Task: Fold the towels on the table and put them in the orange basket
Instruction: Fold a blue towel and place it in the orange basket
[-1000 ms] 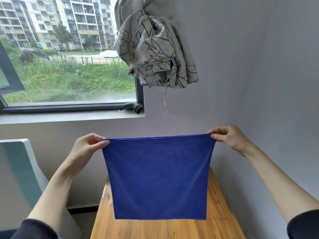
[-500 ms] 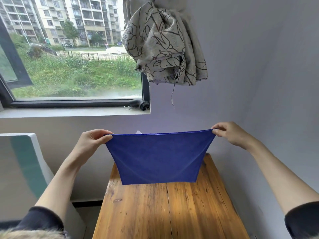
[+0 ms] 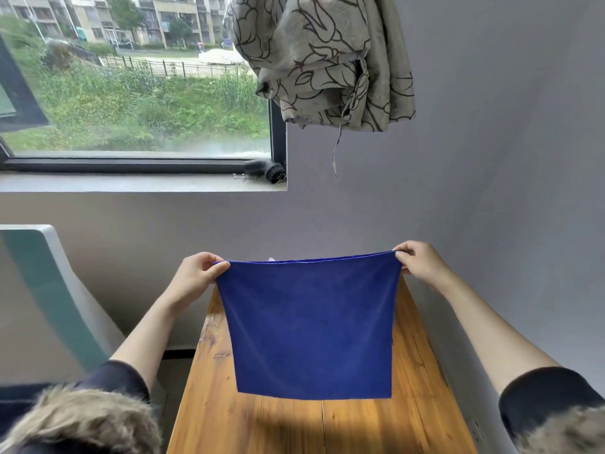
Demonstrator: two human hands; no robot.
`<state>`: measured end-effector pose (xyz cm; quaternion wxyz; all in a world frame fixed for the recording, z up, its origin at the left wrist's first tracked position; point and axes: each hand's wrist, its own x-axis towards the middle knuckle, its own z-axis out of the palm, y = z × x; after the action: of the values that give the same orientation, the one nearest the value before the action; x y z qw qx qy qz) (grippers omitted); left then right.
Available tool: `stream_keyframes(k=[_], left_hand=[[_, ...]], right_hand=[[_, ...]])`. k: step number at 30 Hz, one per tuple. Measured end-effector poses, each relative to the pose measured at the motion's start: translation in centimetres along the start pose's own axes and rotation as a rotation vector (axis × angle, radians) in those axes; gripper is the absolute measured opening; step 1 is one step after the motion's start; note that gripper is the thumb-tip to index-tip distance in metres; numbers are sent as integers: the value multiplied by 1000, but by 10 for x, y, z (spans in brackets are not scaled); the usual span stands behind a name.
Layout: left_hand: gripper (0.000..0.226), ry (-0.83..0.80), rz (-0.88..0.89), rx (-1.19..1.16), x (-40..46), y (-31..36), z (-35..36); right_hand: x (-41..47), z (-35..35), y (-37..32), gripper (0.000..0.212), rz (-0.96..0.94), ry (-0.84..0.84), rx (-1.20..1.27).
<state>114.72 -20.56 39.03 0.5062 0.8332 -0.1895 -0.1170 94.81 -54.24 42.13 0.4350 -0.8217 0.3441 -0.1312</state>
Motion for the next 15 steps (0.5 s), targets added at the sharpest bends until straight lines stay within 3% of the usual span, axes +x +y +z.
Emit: stream_keyframes(k=[7, 15], left_hand=[[5, 128, 146, -43, 17, 22, 1], [19, 42, 152, -37, -23, -16, 15]], right_hand=[[17, -1, -7, 22, -161, 267, -164], [-20, 15, 41, 18, -271, 357, -114]])
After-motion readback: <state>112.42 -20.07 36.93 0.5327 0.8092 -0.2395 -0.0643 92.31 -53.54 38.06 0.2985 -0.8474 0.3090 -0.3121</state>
